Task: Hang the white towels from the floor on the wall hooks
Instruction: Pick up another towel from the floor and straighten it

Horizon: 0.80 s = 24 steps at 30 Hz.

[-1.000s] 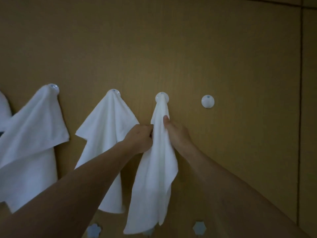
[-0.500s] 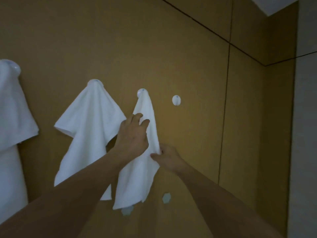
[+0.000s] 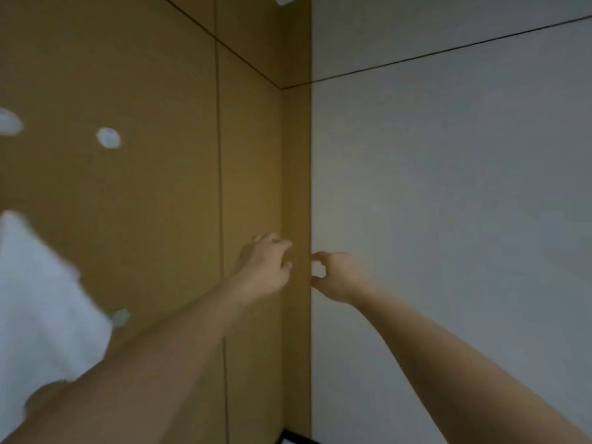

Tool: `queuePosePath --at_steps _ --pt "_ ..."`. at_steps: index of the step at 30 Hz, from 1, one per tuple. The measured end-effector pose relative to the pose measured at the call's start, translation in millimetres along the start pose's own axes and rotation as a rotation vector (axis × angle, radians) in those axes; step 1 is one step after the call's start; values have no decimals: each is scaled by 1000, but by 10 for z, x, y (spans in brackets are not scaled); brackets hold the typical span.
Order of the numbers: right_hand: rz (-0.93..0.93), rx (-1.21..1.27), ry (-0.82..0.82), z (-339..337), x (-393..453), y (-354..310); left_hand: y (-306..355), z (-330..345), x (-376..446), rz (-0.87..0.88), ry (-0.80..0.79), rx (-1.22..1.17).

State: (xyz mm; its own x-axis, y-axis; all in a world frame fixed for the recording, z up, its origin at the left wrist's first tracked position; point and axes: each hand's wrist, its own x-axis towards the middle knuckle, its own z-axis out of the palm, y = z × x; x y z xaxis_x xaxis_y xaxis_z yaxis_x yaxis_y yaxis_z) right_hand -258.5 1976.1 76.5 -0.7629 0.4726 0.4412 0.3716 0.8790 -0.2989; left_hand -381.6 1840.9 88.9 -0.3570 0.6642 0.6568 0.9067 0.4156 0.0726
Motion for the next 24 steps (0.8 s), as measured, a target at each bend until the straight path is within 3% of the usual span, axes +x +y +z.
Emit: queuePosePath --at_steps 6,11,16,24 --pt "349 -174 -14 -604 -1639 2138 2296 1114 -83 210 -237 -227" --pt "656 -238 -17 -1048 -3317 3486 4270 1857 -577 403 -407 -373" --pt "986 -213 -26 -1399 -4973 4306 6045 2338 -1314 630 -613 -466" --pt "1458 -132 41 -1660 -7109 5058 8262 2758 -2649 1004 -854 -569"
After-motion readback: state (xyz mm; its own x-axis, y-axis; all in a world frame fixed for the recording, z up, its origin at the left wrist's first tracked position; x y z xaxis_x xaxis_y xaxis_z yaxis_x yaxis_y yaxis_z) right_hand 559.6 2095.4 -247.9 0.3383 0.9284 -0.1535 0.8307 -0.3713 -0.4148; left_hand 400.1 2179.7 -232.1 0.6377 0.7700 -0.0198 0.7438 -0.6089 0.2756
